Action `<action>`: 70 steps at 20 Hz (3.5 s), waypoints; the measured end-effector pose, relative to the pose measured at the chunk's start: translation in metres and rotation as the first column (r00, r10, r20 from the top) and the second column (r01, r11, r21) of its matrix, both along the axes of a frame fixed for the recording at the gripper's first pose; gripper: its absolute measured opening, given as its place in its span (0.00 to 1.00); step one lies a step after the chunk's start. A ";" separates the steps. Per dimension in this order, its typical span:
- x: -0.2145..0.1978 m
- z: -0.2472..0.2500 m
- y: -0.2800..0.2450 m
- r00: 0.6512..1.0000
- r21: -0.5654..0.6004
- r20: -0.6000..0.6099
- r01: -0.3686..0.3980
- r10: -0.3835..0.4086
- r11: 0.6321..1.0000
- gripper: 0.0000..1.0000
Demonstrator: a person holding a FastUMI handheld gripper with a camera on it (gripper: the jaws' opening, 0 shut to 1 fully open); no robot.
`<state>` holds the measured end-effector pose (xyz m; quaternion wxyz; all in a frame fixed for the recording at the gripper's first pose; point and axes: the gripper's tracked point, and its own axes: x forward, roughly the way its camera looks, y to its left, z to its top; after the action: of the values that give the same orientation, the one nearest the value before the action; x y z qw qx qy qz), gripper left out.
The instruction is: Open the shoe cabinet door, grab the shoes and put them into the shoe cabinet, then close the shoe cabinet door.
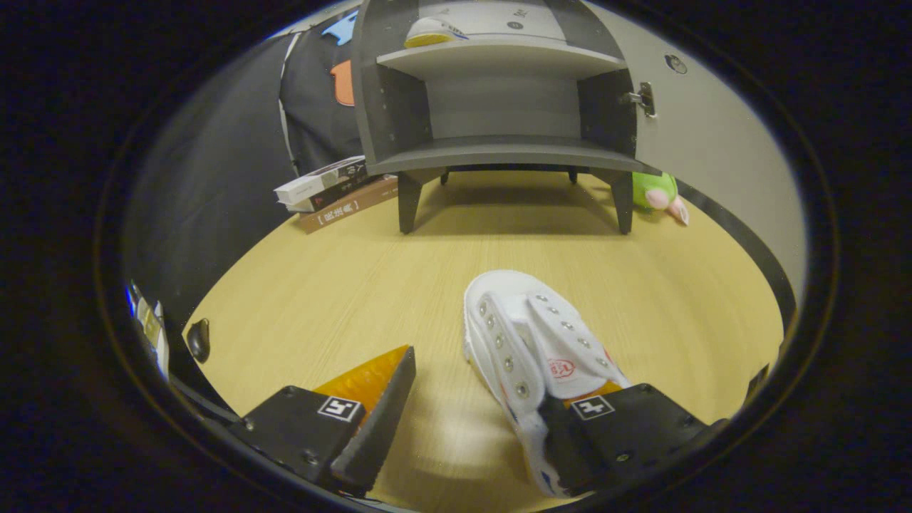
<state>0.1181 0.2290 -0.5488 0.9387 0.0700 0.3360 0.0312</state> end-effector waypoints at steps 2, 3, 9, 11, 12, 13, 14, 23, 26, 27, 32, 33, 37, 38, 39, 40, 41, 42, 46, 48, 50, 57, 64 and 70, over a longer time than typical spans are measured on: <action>0.001 -0.004 -0.014 1.000 -0.023 0.001 0.017 -0.017 1.000 0.65; 0.002 -0.001 -0.016 1.000 -0.015 0.004 0.022 -0.022 1.000 0.44; 0.002 0.007 -0.014 1.000 -0.056 0.009 -0.007 0.008 0.998 0.12; 0.005 0.022 -0.020 0.999 -0.076 0.040 -0.005 0.008 0.997 0.12; 0.006 0.032 -0.022 0.998 -0.079 0.058 -0.002 0.007 0.997 0.13; 0.009 0.044 -0.024 0.997 -0.084 0.078 0.001 0.005 0.996 0.12; 0.013 0.056 -0.027 0.995 -0.083 0.096 0.007 0.001 0.997 0.12; 0.057 0.226 -0.057 0.947 -0.081 0.321 0.064 -0.035 0.995 0.13; 0.077 0.284 -0.062 0.918 -0.084 0.395 0.076 -0.037 0.994 0.12; 0.084 0.300 -0.064 0.910 -0.080 0.413 0.079 -0.039 0.994 0.12; 0.133 0.370 -0.074 0.861 -0.098 0.506 0.104 -0.040 0.990 0.12; 0.143 0.381 -0.076 0.852 -0.099 0.522 0.112 -0.044 0.989 0.12; 0.191 0.418 -0.081 0.823 -0.082 0.564 0.136 -0.067 0.987 0.12; 0.204 0.425 -0.083 0.816 -0.084 0.574 0.145 -0.071 0.986 0.12; 0.217 0.430 -0.087 0.808 -0.082 0.584 0.155 -0.079 0.984 0.12; 0.229 0.436 -0.089 0.802 -0.079 0.591 0.165 -0.087 0.983 0.12; 0.242 0.440 -0.090 0.799 -0.079 0.594 0.172 -0.092 0.982 0.12; 0.257 0.440 -0.091 0.797 -0.082 0.597 0.175 -0.092 0.981 0.12; 0.305 0.432 -0.099 0.811 -0.095 0.576 0.192 -0.104 0.977 0.12; 0.322 0.426 -0.104 0.818 -0.087 0.563 0.202 -0.119 0.976 0.12; 0.336 0.419 -0.107 0.826 -0.097 0.550 0.208 -0.122 0.973 0.12; 0.361 0.383 -0.109 0.893 -0.111 0.427 0.207 -0.142 0.972 0.12; 0.379 0.346 -0.109 0.950 -0.050 0.251 0.207 -0.188 0.977 0.12; 0.380 0.335 -0.100 0.966 -0.096 0.182 0.201 -0.182 0.975 0.12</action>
<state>0.4983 0.1291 -0.2138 0.9653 0.0458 0.2465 -0.0729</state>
